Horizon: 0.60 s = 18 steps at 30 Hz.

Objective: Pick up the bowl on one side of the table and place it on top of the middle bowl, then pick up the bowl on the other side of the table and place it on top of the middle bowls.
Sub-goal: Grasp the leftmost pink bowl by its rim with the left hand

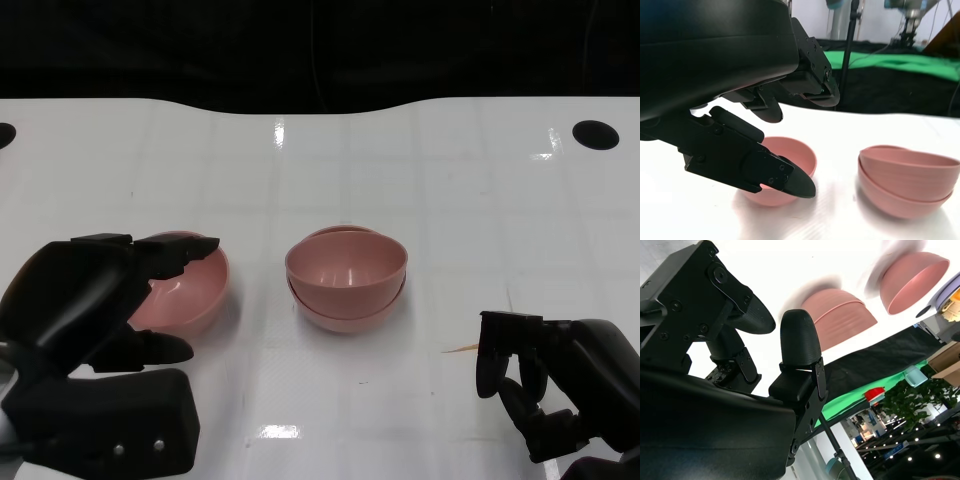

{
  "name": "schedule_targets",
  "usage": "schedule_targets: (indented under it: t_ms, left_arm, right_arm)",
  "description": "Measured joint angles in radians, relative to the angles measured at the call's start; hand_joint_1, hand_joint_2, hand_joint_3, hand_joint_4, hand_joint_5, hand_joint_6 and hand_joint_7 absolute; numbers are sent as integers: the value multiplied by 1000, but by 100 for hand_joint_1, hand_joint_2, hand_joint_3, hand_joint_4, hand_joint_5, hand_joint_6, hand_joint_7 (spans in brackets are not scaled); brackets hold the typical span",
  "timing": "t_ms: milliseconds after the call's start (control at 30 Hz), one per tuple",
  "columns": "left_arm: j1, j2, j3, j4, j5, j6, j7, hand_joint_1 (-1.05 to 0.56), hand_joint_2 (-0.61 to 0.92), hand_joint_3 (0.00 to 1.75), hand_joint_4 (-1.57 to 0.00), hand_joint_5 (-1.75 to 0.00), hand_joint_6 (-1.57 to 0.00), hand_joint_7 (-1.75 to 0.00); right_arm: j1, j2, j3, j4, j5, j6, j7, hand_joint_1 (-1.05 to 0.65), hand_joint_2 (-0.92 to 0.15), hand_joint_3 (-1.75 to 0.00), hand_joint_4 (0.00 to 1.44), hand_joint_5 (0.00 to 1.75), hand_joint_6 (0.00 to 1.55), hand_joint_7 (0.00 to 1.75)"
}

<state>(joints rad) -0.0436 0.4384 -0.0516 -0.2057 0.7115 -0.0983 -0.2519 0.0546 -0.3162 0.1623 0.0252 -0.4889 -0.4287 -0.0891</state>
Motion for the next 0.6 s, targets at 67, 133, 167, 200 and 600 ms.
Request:
schedule_targets:
  t_ms: [67, 133, 167, 200, 600]
  left_arm:
    - [-14, 12, -24, 2, 32, 26, -13, -65, 88, 0, -48, -22, -45, -1]
    - [-24, 21, -44, 13, 54, 40, -20, -64, 88, 0, -49, -22, -47, -1]
    - [-32, 25, -55, 22, 65, 48, -20, -64, 88, 0, -50, -22, -48, -2]
    - [-41, 28, -67, 32, 74, 58, -25, -64, 90, 1, -49, -21, -47, -1]
    - [-145, 36, -204, 199, 169, 177, -71, -61, 92, 0, -55, -15, -47, 0]
  right_arm:
    - [0, 0, 0, -2, 0, 3, 2, -8, -20, -157, 92, 175, 73, 170]
    - [1, 1, 0, -3, 0, 5, 4, -8, -20, -157, 92, 175, 73, 170]
    - [1, 1, 0, -3, 0, 5, 6, -8, -20, -157, 92, 175, 73, 170]
    - [1, 1, 0, -2, 0, 5, 7, -8, -20, -156, 92, 175, 73, 170]
    - [1, 2, 2, -8, -10, 14, 14, -9, -20, -153, 92, 175, 74, 168]
